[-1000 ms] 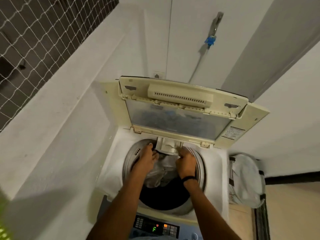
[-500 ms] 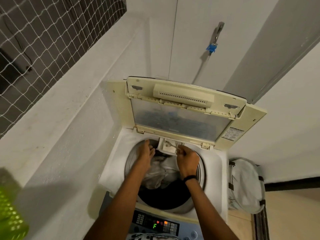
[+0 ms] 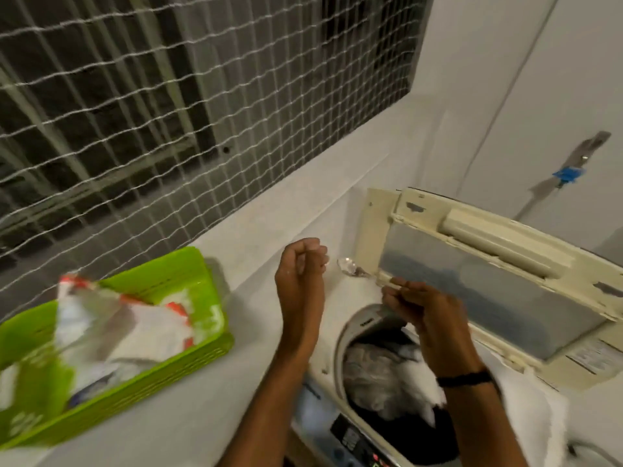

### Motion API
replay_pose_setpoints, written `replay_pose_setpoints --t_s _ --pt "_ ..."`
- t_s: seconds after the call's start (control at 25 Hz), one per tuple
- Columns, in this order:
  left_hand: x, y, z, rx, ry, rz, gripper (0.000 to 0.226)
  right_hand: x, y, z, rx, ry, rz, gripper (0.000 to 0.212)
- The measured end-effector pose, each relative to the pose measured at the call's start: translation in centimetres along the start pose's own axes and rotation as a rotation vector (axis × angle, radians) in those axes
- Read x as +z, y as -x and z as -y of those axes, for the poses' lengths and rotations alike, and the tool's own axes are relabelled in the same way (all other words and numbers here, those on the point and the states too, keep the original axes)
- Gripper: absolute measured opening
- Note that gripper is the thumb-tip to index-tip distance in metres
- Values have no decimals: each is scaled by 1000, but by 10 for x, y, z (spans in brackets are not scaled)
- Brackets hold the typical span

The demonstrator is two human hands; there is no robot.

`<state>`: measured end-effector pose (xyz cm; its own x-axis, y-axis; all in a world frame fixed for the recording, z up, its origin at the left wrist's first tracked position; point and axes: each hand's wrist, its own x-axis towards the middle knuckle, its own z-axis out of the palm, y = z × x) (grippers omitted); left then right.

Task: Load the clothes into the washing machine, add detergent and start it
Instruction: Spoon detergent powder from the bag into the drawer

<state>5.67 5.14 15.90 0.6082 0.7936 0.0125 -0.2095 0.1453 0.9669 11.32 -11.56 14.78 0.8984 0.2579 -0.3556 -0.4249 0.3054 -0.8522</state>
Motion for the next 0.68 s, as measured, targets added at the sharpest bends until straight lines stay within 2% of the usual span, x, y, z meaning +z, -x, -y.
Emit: replay_pose_setpoints --t_s 0.12,0.24,0.32,0.4,0.6,0.68 --pt "-49 6 -53 147 -27 -117 14 64 18 9 57 100 231 23" --pt "-102 16 -95 276 -129 -233 3 125 33 5 31 228 450 22" --pt "-139 18 -113 308 -236 -346 3 167 41 -9 0 295 587 19" --pt "-173 17 -123 304 -324 -454 7 207 45 -31 -7 413 647 15" --pt "-233 14 -130 254 -428 -594 11 269 62 -78 -305 1233 727 15" --pt "-241 14 -127 240 -457 -600 10 270 70 -88 -384 1381 674 33"
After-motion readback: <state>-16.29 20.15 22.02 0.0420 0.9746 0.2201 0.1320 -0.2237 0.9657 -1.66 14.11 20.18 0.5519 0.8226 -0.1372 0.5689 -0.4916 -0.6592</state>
